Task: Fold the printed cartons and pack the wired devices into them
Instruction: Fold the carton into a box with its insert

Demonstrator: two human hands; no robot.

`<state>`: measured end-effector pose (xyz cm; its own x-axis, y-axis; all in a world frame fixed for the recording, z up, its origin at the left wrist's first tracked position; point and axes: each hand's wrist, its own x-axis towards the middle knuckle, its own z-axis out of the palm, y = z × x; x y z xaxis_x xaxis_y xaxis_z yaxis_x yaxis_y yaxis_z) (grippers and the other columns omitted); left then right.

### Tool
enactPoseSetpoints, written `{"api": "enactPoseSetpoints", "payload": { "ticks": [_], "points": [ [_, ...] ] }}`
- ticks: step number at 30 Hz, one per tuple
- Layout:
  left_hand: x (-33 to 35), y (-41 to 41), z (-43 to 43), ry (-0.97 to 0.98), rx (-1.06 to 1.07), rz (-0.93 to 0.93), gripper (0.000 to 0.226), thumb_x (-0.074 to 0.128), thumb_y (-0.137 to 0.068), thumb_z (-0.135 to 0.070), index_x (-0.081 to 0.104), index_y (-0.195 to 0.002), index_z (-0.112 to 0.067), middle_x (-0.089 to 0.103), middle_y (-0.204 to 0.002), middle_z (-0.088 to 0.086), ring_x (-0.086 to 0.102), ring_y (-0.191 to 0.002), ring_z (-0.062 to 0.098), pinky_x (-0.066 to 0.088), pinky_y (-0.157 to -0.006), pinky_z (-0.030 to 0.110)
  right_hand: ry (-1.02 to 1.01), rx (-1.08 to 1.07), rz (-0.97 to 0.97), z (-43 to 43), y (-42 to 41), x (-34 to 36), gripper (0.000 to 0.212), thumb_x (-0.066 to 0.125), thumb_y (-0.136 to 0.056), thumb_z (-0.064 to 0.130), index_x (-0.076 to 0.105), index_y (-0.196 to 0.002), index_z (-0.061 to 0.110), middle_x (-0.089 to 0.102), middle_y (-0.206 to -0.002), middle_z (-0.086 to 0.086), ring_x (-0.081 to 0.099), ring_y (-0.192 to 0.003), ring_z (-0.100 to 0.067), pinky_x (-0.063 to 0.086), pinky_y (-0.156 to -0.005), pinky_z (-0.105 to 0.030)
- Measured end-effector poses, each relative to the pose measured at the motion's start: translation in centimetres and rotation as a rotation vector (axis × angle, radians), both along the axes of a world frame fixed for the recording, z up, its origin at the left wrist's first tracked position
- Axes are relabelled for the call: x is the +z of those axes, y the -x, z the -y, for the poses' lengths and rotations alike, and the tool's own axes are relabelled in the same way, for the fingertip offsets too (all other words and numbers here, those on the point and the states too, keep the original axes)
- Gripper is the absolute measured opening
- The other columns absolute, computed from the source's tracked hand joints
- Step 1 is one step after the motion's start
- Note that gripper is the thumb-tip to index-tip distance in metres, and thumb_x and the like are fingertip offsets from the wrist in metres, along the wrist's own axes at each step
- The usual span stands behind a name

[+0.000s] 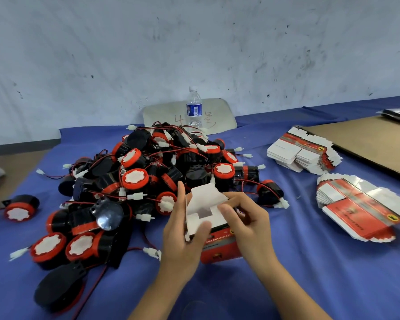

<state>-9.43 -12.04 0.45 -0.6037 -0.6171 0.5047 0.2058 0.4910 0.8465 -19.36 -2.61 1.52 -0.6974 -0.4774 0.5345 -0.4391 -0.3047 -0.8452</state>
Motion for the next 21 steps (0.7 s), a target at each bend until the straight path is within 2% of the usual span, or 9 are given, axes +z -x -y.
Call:
{"api": "enactPoseSetpoints", "payload": {
  "ticks": [2,5,8,11,13,15,17,19,21],
  "points": [
    [-0.1,0.1,-0.3,0.123,-0.001,-0.007,0.074,0.058,-0.080,-0.059,0.026,-0.144,-0.040,0.045,-0.139,-0.028,0.044,-0.127,-0.007,0.042,-0.096,0.012,0.032,-0.004,0.119,-0.1,0.3,0.2,0.030,0.061,-0.079,0.041,0.063,-0.071,0.012,0.070,-0.085,-0.001,0.063,-0.072,-0.013,0.048,-0.061,-0.024],
    [-0.2,0.3,-0.4,0.255,0.021,-0.061,0.039,0.056,-0.087,-0.055,0.058,-0.123,-0.039,0.047,-0.140,-0.019,0.046,-0.126,-0.005,0.045,-0.090,0.011,0.066,0.032,0.240,-0.2,0.7,0.5,0.034,0.060,-0.083,0.040,0.064,-0.072,0.008,0.068,-0.075,0.001,0.060,-0.063,-0.009,0.047,-0.056,-0.018],
    [-0.2,0.2,-0.1,0.312,0.002,-0.065,0.033,0.049,-0.091,-0.058,0.060,-0.104,-0.030,0.048,-0.136,-0.010,0.048,-0.122,-0.006,0.043,-0.087,0.007,0.036,0.115,0.408,-0.1,1.0,0.4,0.047,0.056,-0.083,0.053,0.065,-0.060,0.013,0.071,-0.081,-0.003,0.065,-0.070,-0.018,0.051,-0.062,-0.027],
    [-0.2,0.0,0.3,0.286,-0.049,-0.023,0.035,0.043,-0.093,-0.062,0.059,-0.105,-0.033,0.043,-0.145,-0.015,0.049,-0.125,-0.002,0.048,-0.083,0.011,0.046,0.296,0.641,-0.3,1.7,1.0,0.048,0.060,-0.082,0.052,0.063,-0.052,0.015,0.072,-0.090,-0.010,0.066,-0.078,-0.023,0.050,-0.067,-0.031],
    [-0.1,-0.1,0.5,0.272,-0.052,-0.018,0.035,0.037,-0.095,-0.062,0.058,-0.108,-0.036,0.036,-0.152,-0.015,0.054,-0.121,0.000,0.050,-0.075,0.014,0.041,0.342,0.574,-0.4,2.1,0.9,0.027,0.068,-0.077,0.034,0.066,-0.059,0.015,0.070,-0.091,-0.008,0.063,-0.077,-0.022,0.048,-0.065,-0.027],
    [0.1,-0.2,0.7,0.301,-0.003,-0.032,0.034,0.033,-0.098,-0.058,0.057,-0.107,-0.036,0.035,-0.153,-0.011,0.059,-0.111,0.001,0.049,-0.070,0.013,0.035,0.404,0.476,-0.4,2.1,0.6,0.006,0.064,-0.079,0.019,0.067,-0.074,0.020,0.067,-0.090,-0.003,0.058,-0.075,-0.016,0.046,-0.062,-0.024],
    [0.2,-0.3,0.9,0.329,0.037,-0.033,0.032,0.031,-0.100,-0.054,0.056,-0.106,-0.034,0.038,-0.150,-0.010,0.060,-0.112,0.004,0.049,-0.072,0.014,0.045,0.487,0.455,-0.4,2.0,0.2,0.022,0.061,-0.081,0.009,0.063,-0.096,0.024,0.063,-0.098,-0.005,0.057,-0.081,-0.018,0.048,-0.064,-0.026],
    [0.2,-0.3,1.0,0.360,0.066,-0.036,0.029,0.032,-0.102,-0.045,0.058,-0.105,-0.032,0.045,-0.144,-0.012,0.054,-0.121,0.003,0.050,-0.081,0.018,0.034,0.522,0.441,-0.5,2.1,0.1,0.044,0.059,-0.083,0.006,0.060,-0.119,0.031,0.063,-0.105,-0.006,0.060,-0.091,-0.020,0.052,-0.069,-0.028],
    [0.0,-0.1,1.1,0.389,0.088,-0.047,0.029,0.031,-0.102,-0.039,0.058,-0.106,-0.029,0.048,-0.141,-0.013,0.049,-0.125,-0.001,0.048,-0.089,0.020,-0.011,0.519,0.410,-0.6,2.1,0.2,0.040,0.060,-0.084,0.011,0.066,-0.119,0.029,0.067,-0.105,-0.003,0.063,-0.093,-0.017,0.052,-0.071,-0.027]
  ]
}}
